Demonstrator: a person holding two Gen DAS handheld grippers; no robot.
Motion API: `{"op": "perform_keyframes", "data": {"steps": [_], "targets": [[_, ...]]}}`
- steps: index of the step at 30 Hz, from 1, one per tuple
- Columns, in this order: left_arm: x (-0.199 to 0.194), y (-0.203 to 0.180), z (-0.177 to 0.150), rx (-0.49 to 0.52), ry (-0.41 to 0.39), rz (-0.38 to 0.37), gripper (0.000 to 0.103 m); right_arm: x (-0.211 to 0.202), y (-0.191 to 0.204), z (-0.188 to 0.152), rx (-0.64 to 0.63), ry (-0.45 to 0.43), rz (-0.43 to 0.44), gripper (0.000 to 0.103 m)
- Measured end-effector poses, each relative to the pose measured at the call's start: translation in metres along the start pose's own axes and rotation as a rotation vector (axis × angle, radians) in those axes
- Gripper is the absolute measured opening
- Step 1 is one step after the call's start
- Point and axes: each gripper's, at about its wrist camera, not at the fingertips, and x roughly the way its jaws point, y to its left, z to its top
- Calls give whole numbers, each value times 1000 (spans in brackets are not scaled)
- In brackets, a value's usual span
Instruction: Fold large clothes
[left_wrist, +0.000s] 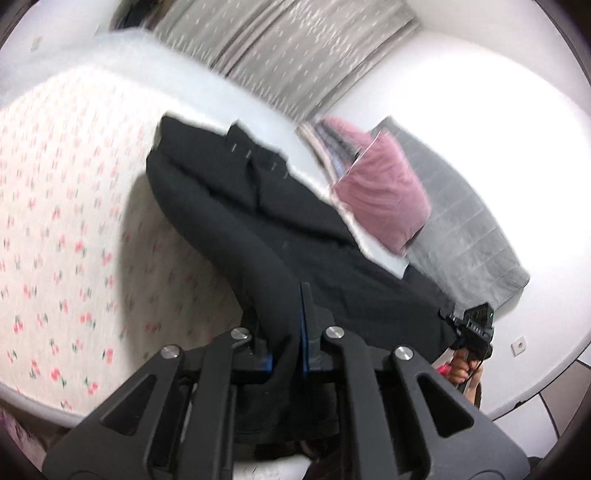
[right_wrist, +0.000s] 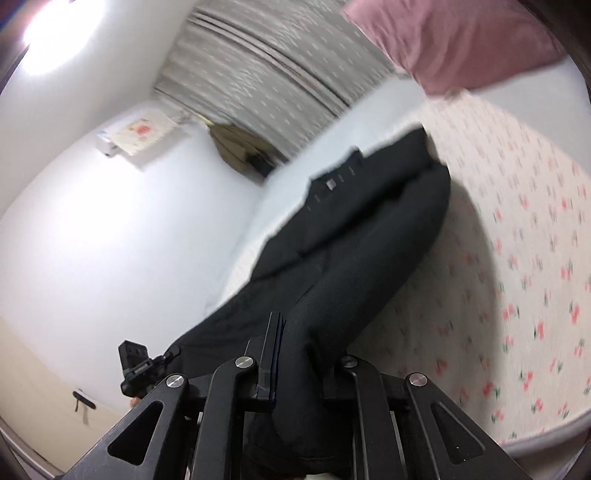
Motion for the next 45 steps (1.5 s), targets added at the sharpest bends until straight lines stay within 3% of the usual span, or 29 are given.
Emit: {"op": "perform_keyframes", "data": {"steps": [10,14,17,22,27,31,36,39,41,42,43,45], "targets": [[-66,-63,7,125,-195,-127,9,-71,34,9,-36,-157,156,12],[-94,-75,0,164,-243,-144,9,-102,52,3,-55,-212,150,12],[-92,-68,5,166,-264,-111,10,-117,59,9,-65,-237,109,12],[-38,-34,38,117,-256,48,11,-81,47,33,-50,-235,16,13],[35,-6,81,108,-230,164,11,-21,29,71,-68,-250,-150,13],[95,11,106,127,-229,256,12,37,-2,105,-54,-262,-244,13],[163,53,113,48,-174,361,16,103,-49,127,-21,-209,-359,14],[191,74,103,24,-157,427,25,134,-84,123,21,-194,-407,18],[204,82,93,35,-134,464,42,149,-96,123,37,-156,-461,23],[210,84,90,40,-106,487,59,156,-101,125,41,-130,-484,24],[214,83,89,46,-68,515,69,159,-104,126,46,-121,-486,27],[208,71,90,85,-68,519,76,160,-106,127,67,-124,-483,35]]}}
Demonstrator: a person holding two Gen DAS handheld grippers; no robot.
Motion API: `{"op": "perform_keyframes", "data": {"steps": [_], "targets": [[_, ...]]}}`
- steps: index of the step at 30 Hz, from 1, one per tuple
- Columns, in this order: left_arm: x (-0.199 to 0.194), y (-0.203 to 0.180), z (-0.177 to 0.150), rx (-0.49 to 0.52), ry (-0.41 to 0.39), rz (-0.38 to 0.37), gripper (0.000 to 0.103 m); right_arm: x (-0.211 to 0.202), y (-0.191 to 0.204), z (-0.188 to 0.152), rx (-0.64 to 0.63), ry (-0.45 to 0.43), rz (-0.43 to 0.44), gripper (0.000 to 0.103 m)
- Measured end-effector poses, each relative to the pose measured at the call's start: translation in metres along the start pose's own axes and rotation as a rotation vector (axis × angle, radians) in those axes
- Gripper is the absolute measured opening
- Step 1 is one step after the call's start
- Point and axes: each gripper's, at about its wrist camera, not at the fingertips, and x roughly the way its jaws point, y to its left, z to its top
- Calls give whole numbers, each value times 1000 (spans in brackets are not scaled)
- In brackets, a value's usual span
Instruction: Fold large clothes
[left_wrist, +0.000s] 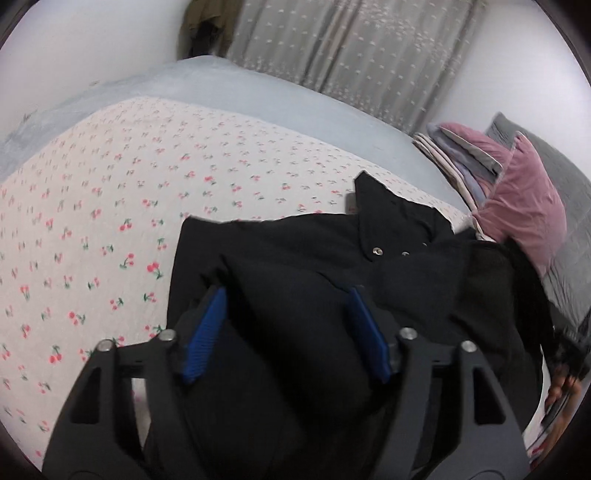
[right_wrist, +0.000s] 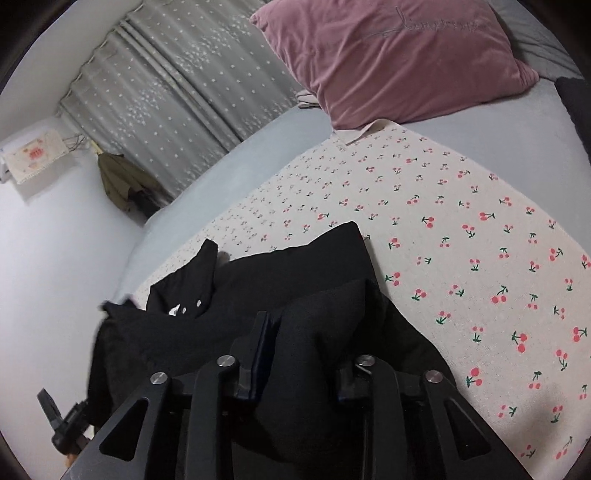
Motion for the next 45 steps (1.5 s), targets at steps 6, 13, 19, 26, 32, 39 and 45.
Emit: {"op": "perform_keyframes", "data": {"steps": [6,13,19,26,32,39,45], "targets": [[-48,-24,-5,87,-173,85,96,-46,18,-1,-37,-194,-61,84],[-63,-70,-18,230,-246,-32,96,-26,93,-47,-358,-110,-42,84],[13,-107,-46,414,72,-85,96,47,163,-128,-817,147,-64,84],[40,-41,-22,370,96,137,96,54,95,-85,-721,104,-163,84],[39,21,19,250,88,281,96,21,-5,-16,-345,-54,-454,84],[66,22,57,201,136,132,91,4,-22,12,-178,-102,-293,84],[98,-2,74,202,181,70,54,62,-5,32,-268,-31,-326,80]]}}
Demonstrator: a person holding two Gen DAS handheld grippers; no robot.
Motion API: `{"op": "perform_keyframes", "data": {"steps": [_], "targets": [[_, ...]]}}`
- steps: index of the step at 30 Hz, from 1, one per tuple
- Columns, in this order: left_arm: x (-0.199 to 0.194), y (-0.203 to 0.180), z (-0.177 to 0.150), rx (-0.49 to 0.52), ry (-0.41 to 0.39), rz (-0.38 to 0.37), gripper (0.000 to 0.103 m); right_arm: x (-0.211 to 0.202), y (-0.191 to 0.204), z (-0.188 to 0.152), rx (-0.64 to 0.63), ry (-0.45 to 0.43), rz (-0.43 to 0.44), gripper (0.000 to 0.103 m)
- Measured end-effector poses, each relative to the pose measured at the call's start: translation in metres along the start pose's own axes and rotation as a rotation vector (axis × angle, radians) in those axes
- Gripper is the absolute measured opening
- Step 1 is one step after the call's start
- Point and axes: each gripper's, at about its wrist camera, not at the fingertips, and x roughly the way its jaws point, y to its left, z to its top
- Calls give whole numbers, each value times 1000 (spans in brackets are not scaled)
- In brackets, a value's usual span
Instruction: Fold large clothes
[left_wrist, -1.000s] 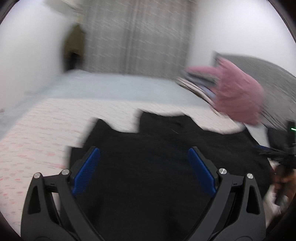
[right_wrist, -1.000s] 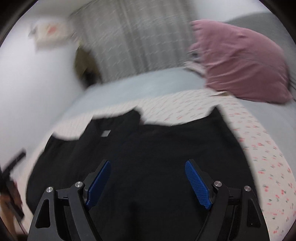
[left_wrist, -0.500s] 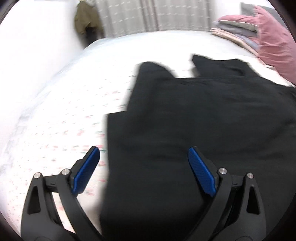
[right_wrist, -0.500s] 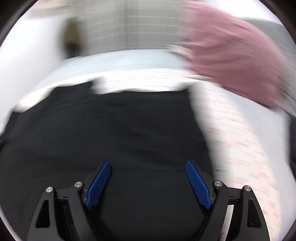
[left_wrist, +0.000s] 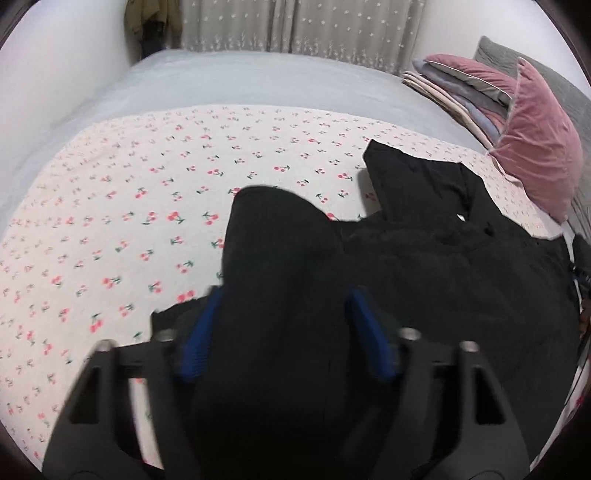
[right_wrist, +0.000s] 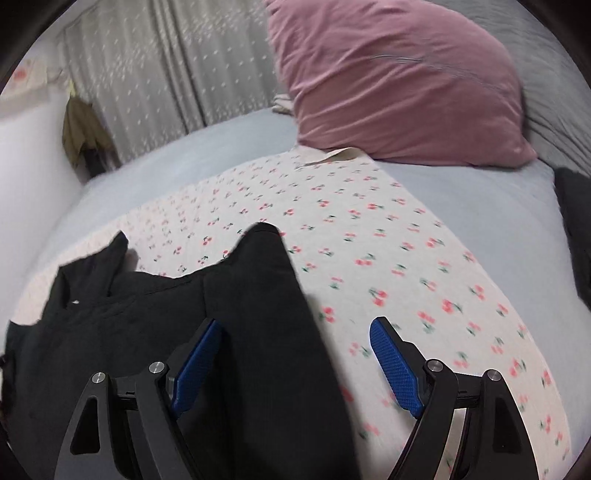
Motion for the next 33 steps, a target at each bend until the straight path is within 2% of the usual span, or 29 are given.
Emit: {"op": "perform_keyframes", "data": {"steps": [1,2,3,4,7,11,14,17,20,22,25,27,28,29,30,32,33], "targets": [[-5,-5,-4,-16,-2,-6,36,3,5,2,-16,-4,-11,60],[-6,-4,-4,-44,-20,-31,29,7,9,4,-36,-7,-8,21],[-11,-5,-10,-63,-45,-37,9,10,15,6,-56,0,-9,11],[-19,-6,-10,-81,-90,-31,9,11,16,7,-63,-7,-26,9],[-44,-11,-9,-87,-225,-39,8,-10,29,14,-81,-157,-62,6],[-67,-10,14,-84,-370,-32,8,-24,48,44,-79,-279,-73,6],[-57,-3,42,-95,-390,-10,8,-11,68,74,-86,-307,-85,6],[-31,13,59,-118,-358,15,8,20,89,98,-121,-300,-106,6],[7,31,61,-132,-277,53,8,60,106,106,-178,-241,-151,6],[38,38,57,-135,-201,84,10,91,110,103,-208,-171,-184,6],[69,53,48,-196,-73,113,15,132,104,90,-197,-30,-243,7],[69,58,49,-223,-51,143,21,140,101,86,-196,16,-269,14],[62,58,51,-227,-62,167,22,139,102,88,-205,11,-294,18],[50,56,53,-223,-89,197,22,134,104,88,-213,-7,-312,27],[40,52,55,-212,-111,199,23,125,107,87,-217,-32,-329,33],[14,33,59,-184,-174,130,40,100,120,84,-206,-110,-306,66],[5,23,60,-174,-201,85,58,91,129,83,-203,-138,-264,70]]}}
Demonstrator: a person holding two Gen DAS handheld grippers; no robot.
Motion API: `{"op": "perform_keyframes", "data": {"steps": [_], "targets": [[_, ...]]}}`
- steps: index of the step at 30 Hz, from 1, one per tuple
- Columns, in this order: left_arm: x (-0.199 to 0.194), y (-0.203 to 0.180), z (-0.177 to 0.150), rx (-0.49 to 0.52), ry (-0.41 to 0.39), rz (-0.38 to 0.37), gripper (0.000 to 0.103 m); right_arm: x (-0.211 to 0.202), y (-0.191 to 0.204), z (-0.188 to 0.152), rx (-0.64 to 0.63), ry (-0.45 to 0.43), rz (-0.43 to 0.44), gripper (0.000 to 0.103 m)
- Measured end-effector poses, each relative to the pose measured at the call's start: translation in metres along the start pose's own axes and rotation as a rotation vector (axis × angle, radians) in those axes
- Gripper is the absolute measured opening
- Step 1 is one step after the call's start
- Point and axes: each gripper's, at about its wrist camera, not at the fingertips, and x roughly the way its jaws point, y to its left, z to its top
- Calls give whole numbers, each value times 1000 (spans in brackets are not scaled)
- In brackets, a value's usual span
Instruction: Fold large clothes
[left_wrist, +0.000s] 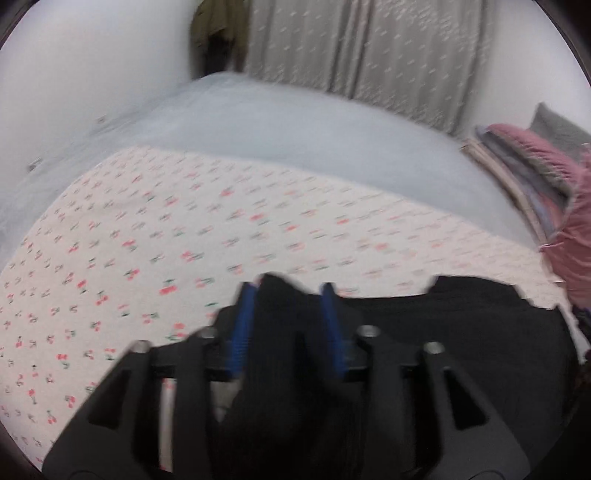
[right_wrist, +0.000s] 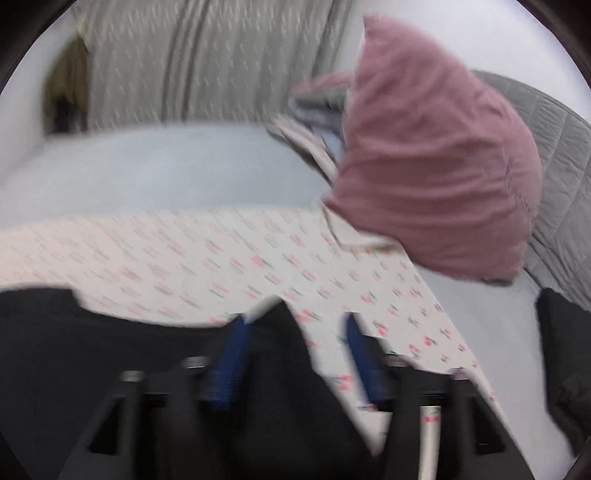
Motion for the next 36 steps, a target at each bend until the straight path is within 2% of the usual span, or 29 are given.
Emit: {"op": "perform_keyframes", "data": {"steps": [1,3,5,6,7,8,10,12,13,14,15,16,17,18,19,20,21,23,26,27,28,29,31,34,36], "targets": [[-7,-10,-1,9,-14,-40,70,-12,11,1,0,-22,55,72],[-17,-42,-6,54,-17,-150,75,-31,47,0,-53,-10,158,72],[-7,-75,-15,113,51,-220,76,-43,95,-10,-154,37,298,72],[1,-83,-19,138,83,-215,76,-45,119,-19,-210,70,371,72],[12,-90,-24,168,117,-184,76,-45,130,-24,-244,92,404,72],[24,-89,-28,193,150,-137,76,-41,145,-33,-301,127,425,72],[45,-70,-32,201,199,-45,76,-27,145,-41,-332,145,403,72],[58,-25,-33,148,238,27,76,-9,118,-38,-264,164,417,78],[60,-4,-31,119,242,55,76,6,94,-33,-197,188,417,86],[61,18,-29,99,248,106,79,24,63,-29,-129,214,403,86],[62,35,-27,74,257,138,83,37,42,-27,-108,235,326,86],[61,56,-25,37,263,172,83,59,6,-28,-91,265,185,86],[58,68,-23,21,263,187,83,71,-21,-30,-22,300,171,88],[53,77,-22,12,270,222,83,82,-59,-33,135,346,221,88],[48,81,-23,33,281,293,81,84,-82,-34,205,366,156,88],[43,80,-24,54,281,336,80,81,-94,-35,200,361,62,88],[28,77,-26,62,247,315,80,71,-103,-34,168,326,17,88],[0,63,-28,54,185,248,80,45,-107,-33,155,265,39,88],[-57,21,-42,53,70,120,82,-16,-84,-35,100,158,163,89],[-77,1,-54,43,43,55,88,-35,-71,-41,72,142,210,89],[-81,-14,-58,37,38,15,96,-47,-62,-47,52,131,243,89],[-86,-27,-66,34,44,-30,98,-70,-42,-59,5,122,302,90],[-98,-58,-92,41,72,-96,98,-85,-12,-72,-58,124,359,90],[-103,-88,-128,45,125,-145,98,-116,34,-108,-166,127,409,90],[-97,-97,-153,57,192,-138,98,-126,50,-133,-217,152,429,90]]}}
